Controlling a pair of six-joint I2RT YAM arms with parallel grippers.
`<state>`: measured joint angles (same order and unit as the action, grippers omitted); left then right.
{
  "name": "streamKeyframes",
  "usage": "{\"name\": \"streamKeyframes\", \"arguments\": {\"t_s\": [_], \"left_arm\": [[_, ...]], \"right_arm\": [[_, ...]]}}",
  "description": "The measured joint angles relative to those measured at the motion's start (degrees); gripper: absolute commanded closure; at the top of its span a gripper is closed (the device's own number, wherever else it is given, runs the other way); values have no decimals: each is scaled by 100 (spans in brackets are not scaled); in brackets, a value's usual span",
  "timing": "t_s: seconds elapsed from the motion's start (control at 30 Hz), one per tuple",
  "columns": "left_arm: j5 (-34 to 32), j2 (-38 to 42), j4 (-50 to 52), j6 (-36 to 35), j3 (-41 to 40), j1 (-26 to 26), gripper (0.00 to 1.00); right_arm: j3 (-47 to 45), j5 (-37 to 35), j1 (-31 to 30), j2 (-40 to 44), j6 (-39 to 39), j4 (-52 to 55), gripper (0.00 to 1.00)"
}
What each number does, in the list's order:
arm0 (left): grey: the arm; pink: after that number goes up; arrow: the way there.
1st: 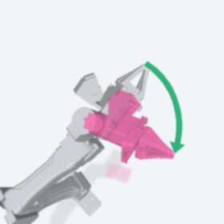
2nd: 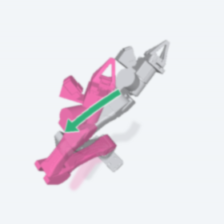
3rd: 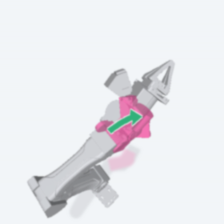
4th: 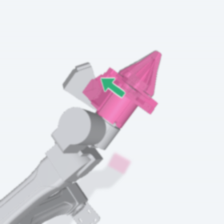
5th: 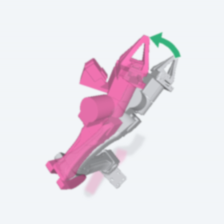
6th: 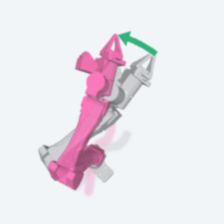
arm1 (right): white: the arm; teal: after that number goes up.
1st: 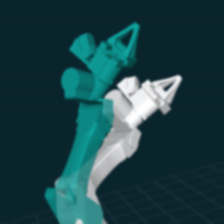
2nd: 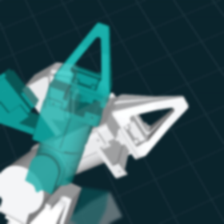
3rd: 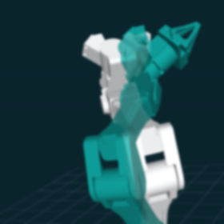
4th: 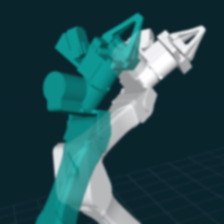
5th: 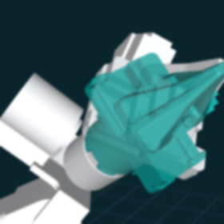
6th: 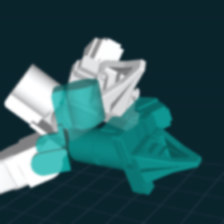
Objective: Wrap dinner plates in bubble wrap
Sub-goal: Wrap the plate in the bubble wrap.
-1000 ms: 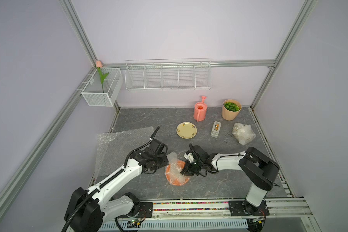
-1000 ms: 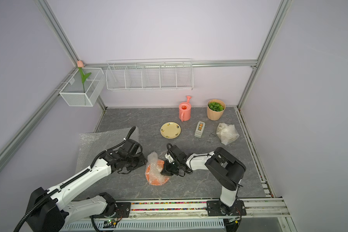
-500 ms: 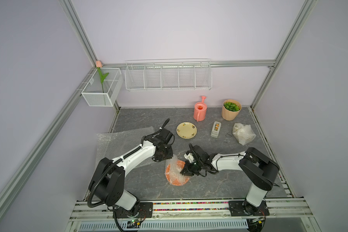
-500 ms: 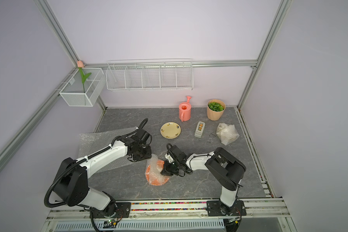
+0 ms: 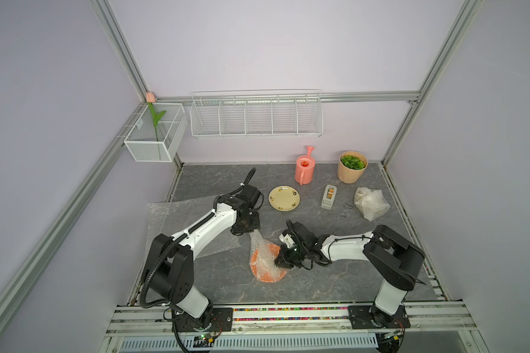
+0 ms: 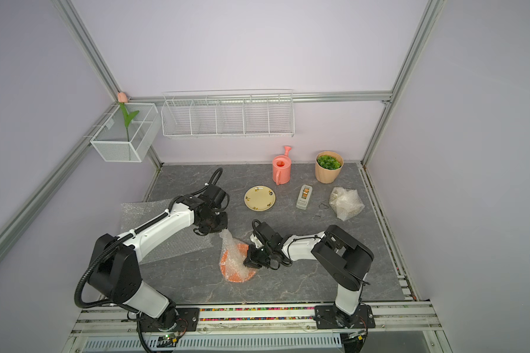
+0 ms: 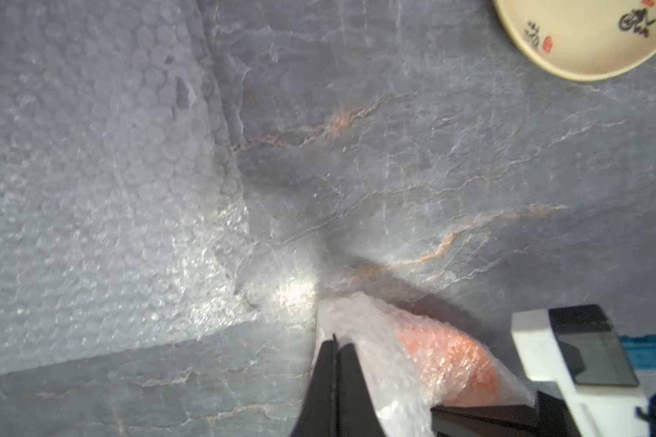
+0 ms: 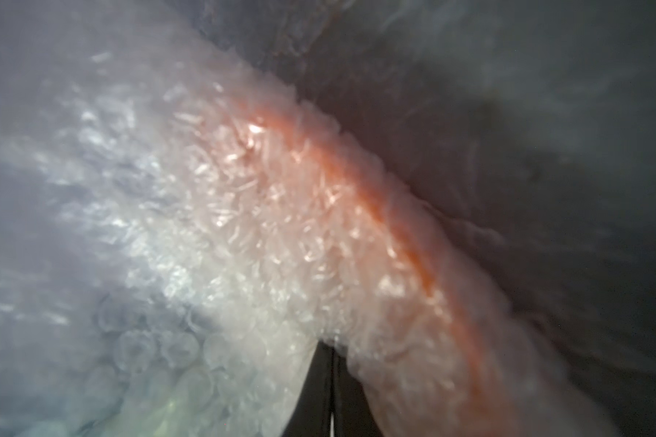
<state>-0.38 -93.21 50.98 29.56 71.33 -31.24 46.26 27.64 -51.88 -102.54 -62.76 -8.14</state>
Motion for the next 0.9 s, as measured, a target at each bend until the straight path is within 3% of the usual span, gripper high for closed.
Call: {"name": "streamKeyframes", "arguments": {"t_s": [0.23, 0.4, 0.67, 0.9], "left_arm": [[529, -975, 26, -433, 1276, 17, 100], [933, -870, 31, -479, 1364, -52, 100], [1569, 295, -385, 271, -306, -645, 100], [1926, 654, -1355, 1147, -1836, -1051, 100]], "right_arm": [[2, -59, 149, -293, -413, -782, 93], [2, -155, 269, -337, -586, -970, 93], [0, -201, 374, -337, -605, -975, 93], [-11, -216, 380, -337, -605, -990, 93]]}}
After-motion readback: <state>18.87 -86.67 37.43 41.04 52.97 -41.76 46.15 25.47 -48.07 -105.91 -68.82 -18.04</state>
